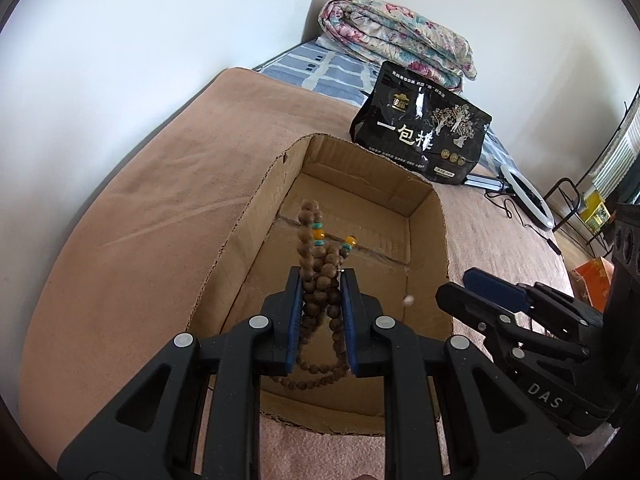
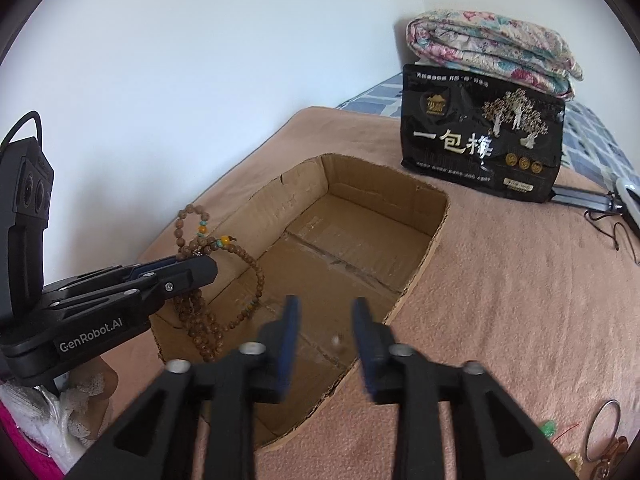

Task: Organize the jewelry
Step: 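Carry the necklace and earring into the cardboard box and open both tools, then move both tools back over the remaining jewelry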

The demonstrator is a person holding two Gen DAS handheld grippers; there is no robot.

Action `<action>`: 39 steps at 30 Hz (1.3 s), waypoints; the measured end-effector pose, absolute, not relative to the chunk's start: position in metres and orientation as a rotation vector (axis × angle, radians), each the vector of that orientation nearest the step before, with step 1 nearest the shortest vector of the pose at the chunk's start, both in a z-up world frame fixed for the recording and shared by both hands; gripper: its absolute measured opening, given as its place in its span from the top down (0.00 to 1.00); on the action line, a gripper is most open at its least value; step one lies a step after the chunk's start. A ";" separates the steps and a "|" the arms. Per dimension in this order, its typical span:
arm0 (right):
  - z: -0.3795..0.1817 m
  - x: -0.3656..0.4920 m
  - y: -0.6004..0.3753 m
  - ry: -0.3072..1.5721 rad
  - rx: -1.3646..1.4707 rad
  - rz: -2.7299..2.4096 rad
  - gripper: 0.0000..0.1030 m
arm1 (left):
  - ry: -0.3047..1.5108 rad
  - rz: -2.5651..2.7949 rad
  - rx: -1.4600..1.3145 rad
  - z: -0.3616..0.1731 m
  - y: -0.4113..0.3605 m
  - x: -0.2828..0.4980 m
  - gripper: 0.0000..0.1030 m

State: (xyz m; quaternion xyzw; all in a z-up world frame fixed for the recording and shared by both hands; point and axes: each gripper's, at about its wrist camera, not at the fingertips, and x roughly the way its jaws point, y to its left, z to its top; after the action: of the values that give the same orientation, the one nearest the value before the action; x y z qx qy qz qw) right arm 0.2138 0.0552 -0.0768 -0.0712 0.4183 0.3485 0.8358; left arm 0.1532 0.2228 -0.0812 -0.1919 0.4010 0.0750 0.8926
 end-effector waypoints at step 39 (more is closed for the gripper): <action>-0.026 0.192 -0.084 0.762 -0.140 0.560 0.06 | 0.742 0.046 -0.289 -0.041 0.147 0.143 0.42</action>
State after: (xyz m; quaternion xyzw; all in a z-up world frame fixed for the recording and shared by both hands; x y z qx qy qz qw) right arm 0.1923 -0.0838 -0.0258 -0.0671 0.3668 0.2696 0.8878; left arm 0.1428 0.1466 -0.0413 -0.1408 0.3614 0.0224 0.9214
